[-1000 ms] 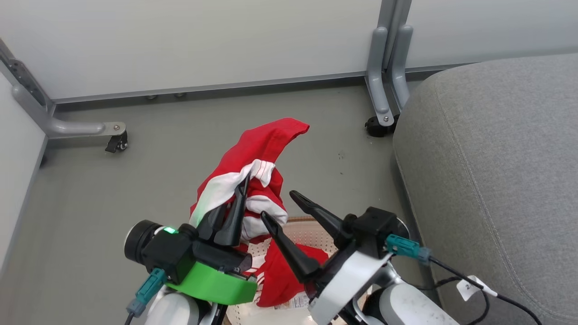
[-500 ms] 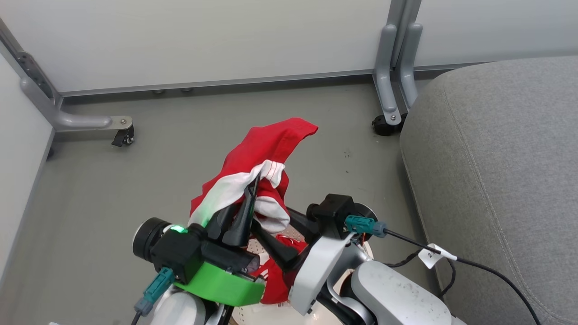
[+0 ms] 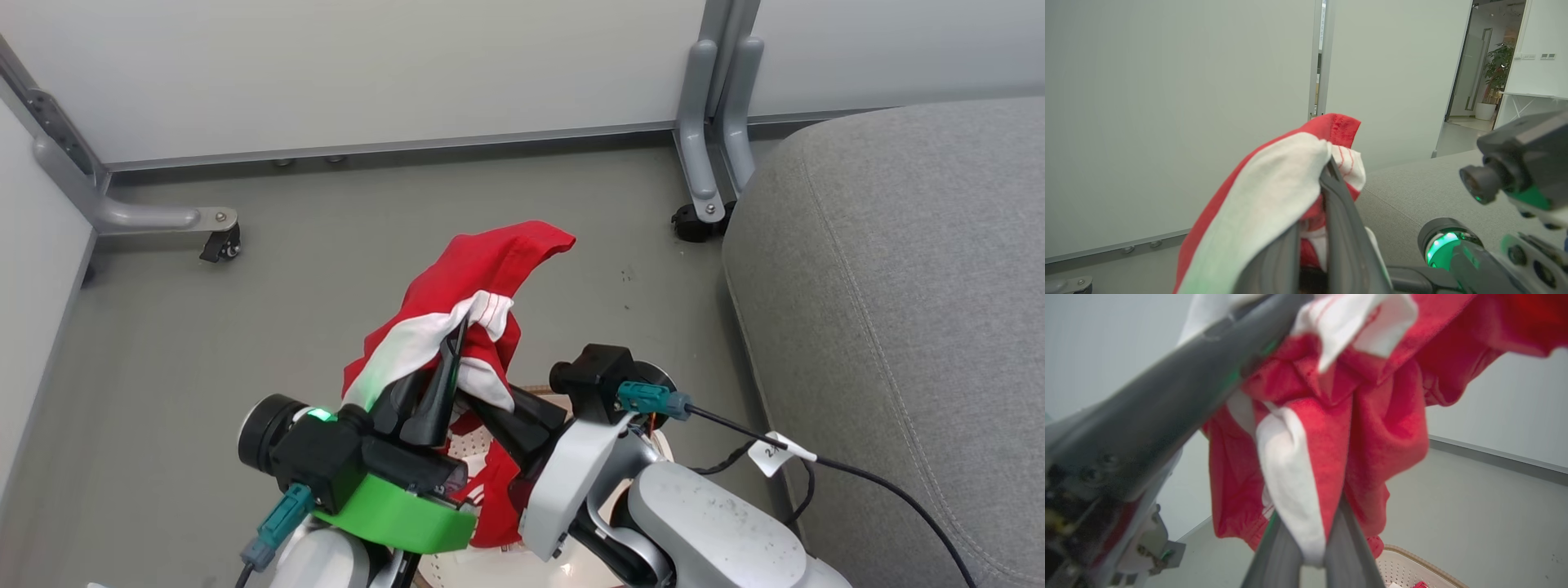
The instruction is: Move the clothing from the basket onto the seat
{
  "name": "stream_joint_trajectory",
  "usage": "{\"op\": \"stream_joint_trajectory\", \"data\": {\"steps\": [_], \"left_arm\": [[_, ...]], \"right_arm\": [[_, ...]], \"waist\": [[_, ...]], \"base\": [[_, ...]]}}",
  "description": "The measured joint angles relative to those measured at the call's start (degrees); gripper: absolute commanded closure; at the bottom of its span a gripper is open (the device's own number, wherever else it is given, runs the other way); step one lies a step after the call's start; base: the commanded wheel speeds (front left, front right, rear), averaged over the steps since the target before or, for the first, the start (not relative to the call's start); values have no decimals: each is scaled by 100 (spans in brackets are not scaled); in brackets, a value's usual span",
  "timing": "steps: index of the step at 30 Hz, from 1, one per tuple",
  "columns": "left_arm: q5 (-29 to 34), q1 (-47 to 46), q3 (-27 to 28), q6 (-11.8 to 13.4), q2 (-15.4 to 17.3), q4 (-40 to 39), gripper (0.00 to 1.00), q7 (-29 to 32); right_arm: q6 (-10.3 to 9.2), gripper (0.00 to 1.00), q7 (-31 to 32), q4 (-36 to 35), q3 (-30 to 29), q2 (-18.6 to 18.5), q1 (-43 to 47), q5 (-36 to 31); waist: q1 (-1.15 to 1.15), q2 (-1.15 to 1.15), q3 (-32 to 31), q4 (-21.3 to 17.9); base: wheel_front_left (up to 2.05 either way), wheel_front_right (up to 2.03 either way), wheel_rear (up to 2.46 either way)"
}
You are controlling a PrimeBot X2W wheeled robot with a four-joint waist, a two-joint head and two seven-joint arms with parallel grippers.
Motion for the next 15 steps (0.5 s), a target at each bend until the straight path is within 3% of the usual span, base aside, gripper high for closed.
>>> {"op": "stream_joint_trajectory", "data": {"steps": [13, 15], "left_arm": [[-29, -16, -65, 8, 64, 20, 100, 43], [-27, -31, -74, 26, 76, 52, 31, 99]], "right_arm": [[0, 100, -76, 114, 25, 0, -70, 57], [0, 100, -89, 136, 20, -1, -83, 57]], "waist": [[0, 0, 32, 20], [0, 0, 39, 25]], "base": [[0, 0, 0], [0, 0, 0]]}}
